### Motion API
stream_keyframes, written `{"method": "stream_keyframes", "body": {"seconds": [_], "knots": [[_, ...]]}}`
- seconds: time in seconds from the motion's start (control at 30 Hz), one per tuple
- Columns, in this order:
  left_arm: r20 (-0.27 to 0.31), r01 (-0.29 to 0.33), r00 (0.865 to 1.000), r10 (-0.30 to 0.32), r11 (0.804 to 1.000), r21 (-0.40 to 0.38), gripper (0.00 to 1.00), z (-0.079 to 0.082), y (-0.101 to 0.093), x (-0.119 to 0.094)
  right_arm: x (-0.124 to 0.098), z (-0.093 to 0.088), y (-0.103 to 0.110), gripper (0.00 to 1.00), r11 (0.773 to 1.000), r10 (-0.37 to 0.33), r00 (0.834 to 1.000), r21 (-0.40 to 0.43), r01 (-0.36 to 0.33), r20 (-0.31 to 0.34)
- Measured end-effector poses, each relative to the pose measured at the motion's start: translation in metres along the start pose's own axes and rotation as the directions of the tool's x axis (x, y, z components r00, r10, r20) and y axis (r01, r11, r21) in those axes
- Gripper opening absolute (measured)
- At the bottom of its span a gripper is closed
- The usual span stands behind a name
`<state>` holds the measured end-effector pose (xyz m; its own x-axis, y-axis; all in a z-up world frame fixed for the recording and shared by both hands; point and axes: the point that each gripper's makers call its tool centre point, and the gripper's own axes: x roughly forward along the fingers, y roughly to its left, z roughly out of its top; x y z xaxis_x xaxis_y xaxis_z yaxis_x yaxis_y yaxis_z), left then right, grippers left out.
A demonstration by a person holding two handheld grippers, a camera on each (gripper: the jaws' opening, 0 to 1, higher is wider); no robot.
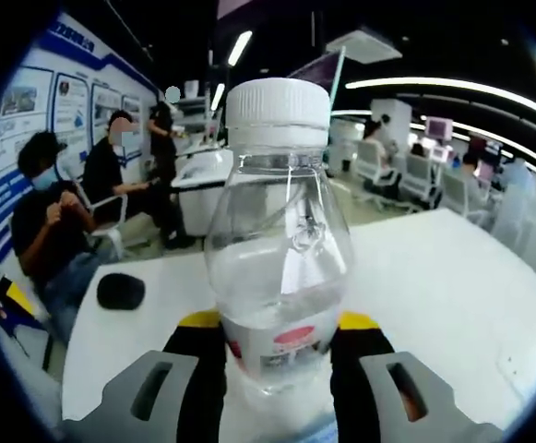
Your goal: Arrange the tabletop items into an orderly group along one side of the table until the central work area is clear of visible clutter.
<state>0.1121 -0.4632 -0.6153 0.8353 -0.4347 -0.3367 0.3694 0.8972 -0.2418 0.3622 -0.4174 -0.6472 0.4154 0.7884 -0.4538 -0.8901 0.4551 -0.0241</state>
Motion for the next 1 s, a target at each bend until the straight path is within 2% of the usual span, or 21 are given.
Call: {"method": "stream_keyframes", "body": {"seconds": [0.27, 0.7, 1.0], "knots": [[-0.018, -0.009, 1.0, 0.009, 1.0, -0.006, 0.97, -0.003, 0.001, 0.001, 0.013, -0.006, -0.012, 0.39, 1.0, -0.003, 1.0, 0.024, 0.003, 0.008], [-0.055, -0.005, 0.998, 0.004, 1.0, -0.021, 0.96, -0.009, -0.002, 0.004, 0.022, -0.007, -0.038, 0.39, 0.998, -0.033, 0.998, 0.059, 0.03, 0.06], [-0.091, 0.0, 0.996, -0.003, 1.0, -0.029, 0.96, -0.015, -0.005, 0.005, 0.033, -0.01, -0.04, 0.39, 0.998, -0.017, 0.997, 0.055, 0.013, 0.073]]}}
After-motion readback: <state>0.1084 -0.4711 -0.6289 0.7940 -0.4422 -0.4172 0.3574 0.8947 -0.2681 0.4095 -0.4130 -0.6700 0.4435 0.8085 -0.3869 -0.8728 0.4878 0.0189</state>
